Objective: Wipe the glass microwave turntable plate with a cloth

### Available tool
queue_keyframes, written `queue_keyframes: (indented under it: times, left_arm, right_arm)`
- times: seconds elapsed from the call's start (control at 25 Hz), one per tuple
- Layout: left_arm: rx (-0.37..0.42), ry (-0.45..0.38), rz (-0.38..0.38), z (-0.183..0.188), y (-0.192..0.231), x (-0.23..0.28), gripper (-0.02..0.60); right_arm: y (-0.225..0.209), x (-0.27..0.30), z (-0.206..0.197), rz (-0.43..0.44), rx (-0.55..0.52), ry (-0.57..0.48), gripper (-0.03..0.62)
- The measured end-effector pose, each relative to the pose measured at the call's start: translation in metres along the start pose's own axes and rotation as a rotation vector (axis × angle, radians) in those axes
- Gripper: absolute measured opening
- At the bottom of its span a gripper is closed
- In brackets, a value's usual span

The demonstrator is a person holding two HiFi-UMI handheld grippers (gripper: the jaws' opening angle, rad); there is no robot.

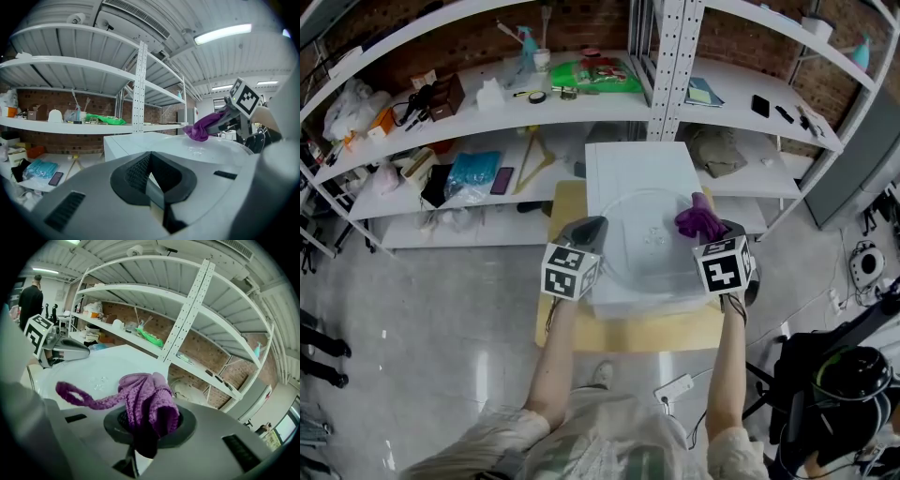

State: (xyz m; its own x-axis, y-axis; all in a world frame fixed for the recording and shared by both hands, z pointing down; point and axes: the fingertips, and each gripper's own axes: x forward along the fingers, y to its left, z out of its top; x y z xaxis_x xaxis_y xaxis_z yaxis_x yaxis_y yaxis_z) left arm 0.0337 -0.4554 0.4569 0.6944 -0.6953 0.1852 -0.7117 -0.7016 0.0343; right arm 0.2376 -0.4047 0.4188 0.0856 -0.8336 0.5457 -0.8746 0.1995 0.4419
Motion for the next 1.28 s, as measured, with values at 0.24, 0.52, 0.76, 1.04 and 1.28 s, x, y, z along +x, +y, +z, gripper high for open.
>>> queue_keyframes:
  times: [0.24, 0.52, 0.76, 1.04, 1.28]
  left_arm:
    - [0.012, 0.006, 0.007, -0.002, 0.0, 0.001, 0.002]
    - [0.014, 0.005, 0.012, -0.001, 0.001, 0.0, 0.002]
    - [0.023, 0.005, 0.021, -0.002, 0.001, 0.0, 0.002]
    - [0.017, 0.002, 0.023, -0.004, 0.001, -0.001, 0.002]
    - [0.001, -0.017, 0.016, -0.003, 0.001, -0.002, 0.002]
  right_arm:
    - [0.012, -0.01, -0.006, 0.023, 0.005, -0.011, 0.051]
    - [0.043, -0.056, -0.026, 0.027, -0.016, -0.027, 0.051]
    - [0.058, -0.082, -0.04, 0.029, -0.051, -0.019, 0.051]
    - [0.055, -0.086, -0.037, 0.022, -0.002, -0.066, 0.051]
    - [0.053, -0.077, -0.015, 0.064, 0.038, -0.142, 0.051]
